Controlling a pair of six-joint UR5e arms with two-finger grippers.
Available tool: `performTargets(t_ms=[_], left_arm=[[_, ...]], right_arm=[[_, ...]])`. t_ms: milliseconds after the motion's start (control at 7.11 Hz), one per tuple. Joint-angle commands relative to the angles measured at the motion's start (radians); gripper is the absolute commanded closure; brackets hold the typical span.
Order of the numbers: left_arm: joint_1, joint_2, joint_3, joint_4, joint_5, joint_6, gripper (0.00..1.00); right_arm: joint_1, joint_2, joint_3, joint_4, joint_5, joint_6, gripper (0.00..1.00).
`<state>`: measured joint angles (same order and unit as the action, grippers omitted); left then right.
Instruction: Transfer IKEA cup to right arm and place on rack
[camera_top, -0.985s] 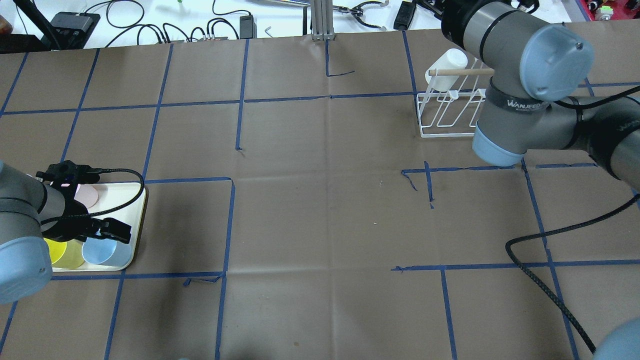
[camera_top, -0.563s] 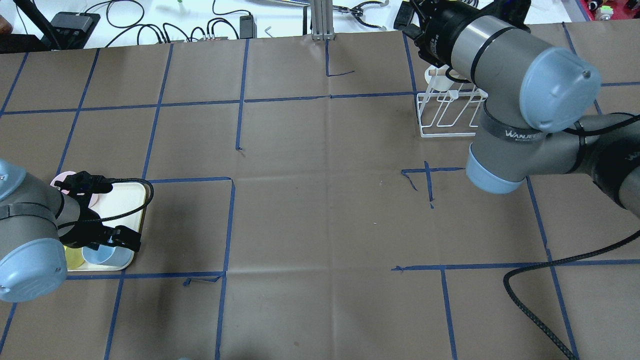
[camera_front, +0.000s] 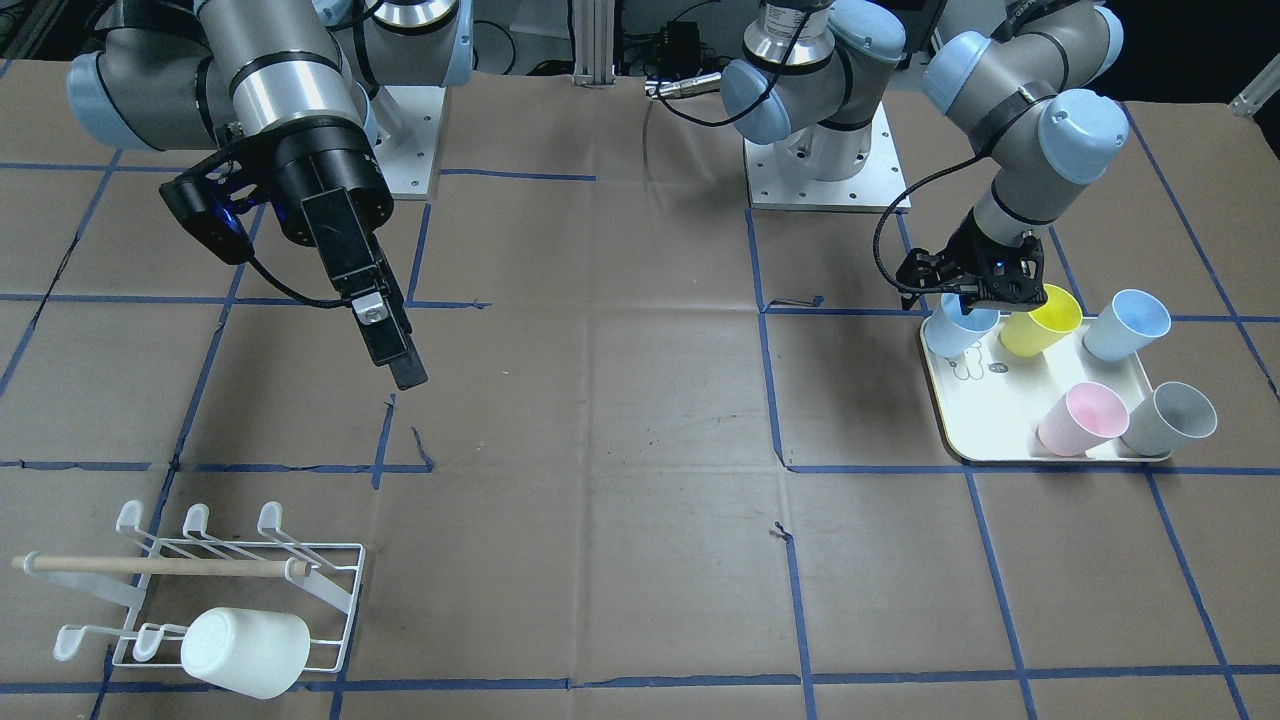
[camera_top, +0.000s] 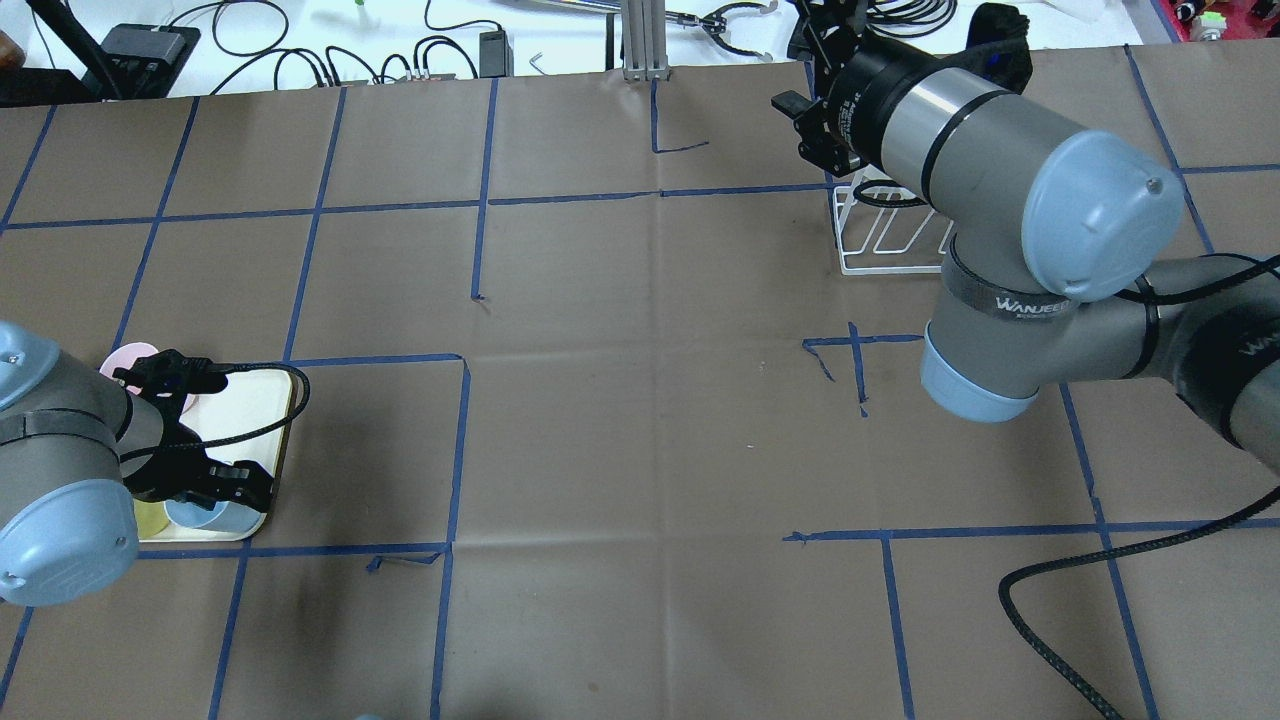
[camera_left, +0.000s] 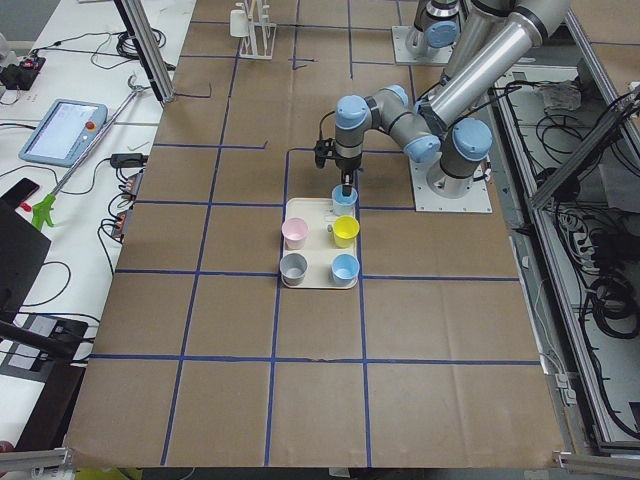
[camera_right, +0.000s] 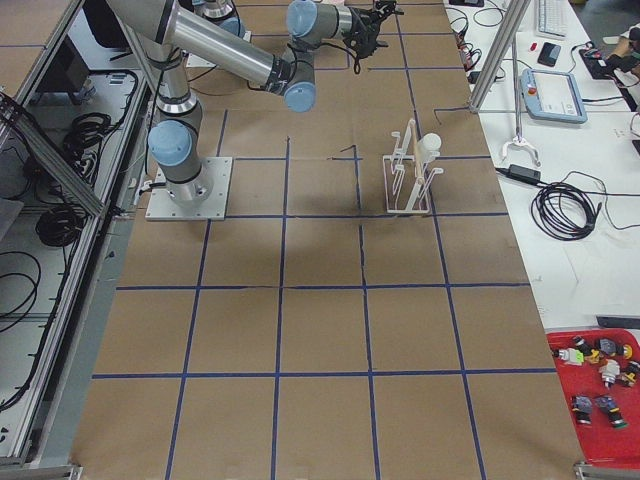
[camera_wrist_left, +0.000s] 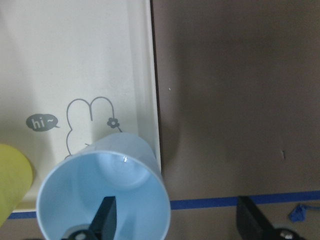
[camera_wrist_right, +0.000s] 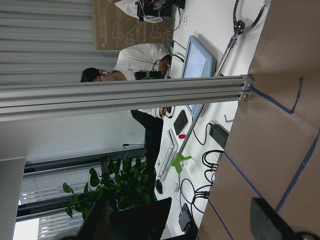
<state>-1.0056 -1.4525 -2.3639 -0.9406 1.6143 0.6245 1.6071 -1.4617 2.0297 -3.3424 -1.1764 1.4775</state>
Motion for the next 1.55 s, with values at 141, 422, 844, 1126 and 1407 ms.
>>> performTargets(t_ms=[141, 422, 844, 1126, 1407], left_arm=[[0.001, 0.003, 0.005, 0.002, 0.022, -0.005, 1.0], [0.001, 0.009, 0.046, 0.0, 0.015, -0.005, 1.0], [-0.016, 0.024, 0.355, -0.302, 0.009, -0.018, 1.0], [-0.018, -0.003, 0.613, -0.577, -0.052, -0.037, 1.0], [-0.021, -0.032, 0.69, -0.616, -0.136, -0.02, 1.0]], right_arm=[[0.001, 0.0, 0.004, 0.0, 0.0, 0.0, 0.0], [0.001, 0.007, 0.003, 0.0, 0.0, 0.001, 0.0], [0.001, 0.007, 0.004, 0.001, 0.0, 0.001, 0.0], [0.001, 0.009, 0.004, 0.0, 0.0, 0.001, 0.0], [0.001, 0.009, 0.003, 0.0, 0.0, 0.001, 0.0]])
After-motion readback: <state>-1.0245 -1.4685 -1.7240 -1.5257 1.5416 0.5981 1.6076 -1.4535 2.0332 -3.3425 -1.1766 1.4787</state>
